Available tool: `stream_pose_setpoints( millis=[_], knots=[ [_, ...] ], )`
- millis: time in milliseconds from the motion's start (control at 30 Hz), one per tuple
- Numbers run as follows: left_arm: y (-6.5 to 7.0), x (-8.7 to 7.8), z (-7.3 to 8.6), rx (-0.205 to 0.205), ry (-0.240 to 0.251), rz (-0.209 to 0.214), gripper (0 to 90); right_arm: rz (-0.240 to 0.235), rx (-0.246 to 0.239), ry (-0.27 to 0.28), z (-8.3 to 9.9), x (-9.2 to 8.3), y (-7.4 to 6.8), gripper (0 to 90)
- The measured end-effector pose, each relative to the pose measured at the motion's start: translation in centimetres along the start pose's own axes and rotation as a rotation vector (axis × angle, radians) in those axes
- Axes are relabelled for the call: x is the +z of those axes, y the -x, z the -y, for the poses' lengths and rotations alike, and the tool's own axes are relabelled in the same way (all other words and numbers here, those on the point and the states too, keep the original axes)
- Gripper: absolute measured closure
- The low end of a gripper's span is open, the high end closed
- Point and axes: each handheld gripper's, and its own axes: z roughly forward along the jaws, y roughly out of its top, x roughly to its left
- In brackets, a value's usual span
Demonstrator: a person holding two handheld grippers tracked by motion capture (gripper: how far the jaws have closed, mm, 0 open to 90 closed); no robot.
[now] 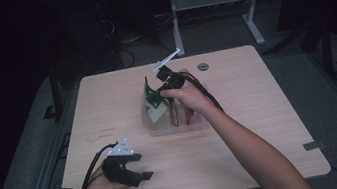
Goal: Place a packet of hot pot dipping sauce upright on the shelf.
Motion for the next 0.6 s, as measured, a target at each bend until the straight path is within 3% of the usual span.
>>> stream_pose_setpoints(
  millis=[167,300,333,433,600],
  knots=[
    [0.0,0.0,0.0,0.003,-0.003,0.000,20.0,0.006,-0.010,0.034,-0.4,-0.8,-0.2,80.0],
    [0.0,-0.1,-0.1,0.010,-0.001,-0.004,20.0,0.041,-0.040,0.015,-0.6,-1.5,-0.7,73.9],
    [0.0,-0.1,-0.1,0.010,-0.002,-0.004,20.0,0.042,-0.029,0.014,-0.6,-1.6,-0.8,71.9],
    [-0.1,0.0,-0.1,0.012,0.002,-0.004,20.0,0.093,-0.083,-0.005,-0.5,-2.0,-1.0,64.7],
    [0.0,0.0,-0.1,0.012,0.000,-0.003,20.0,0.134,-0.106,-0.041,-0.4,-2.5,-1.2,57.5]
  ],
)
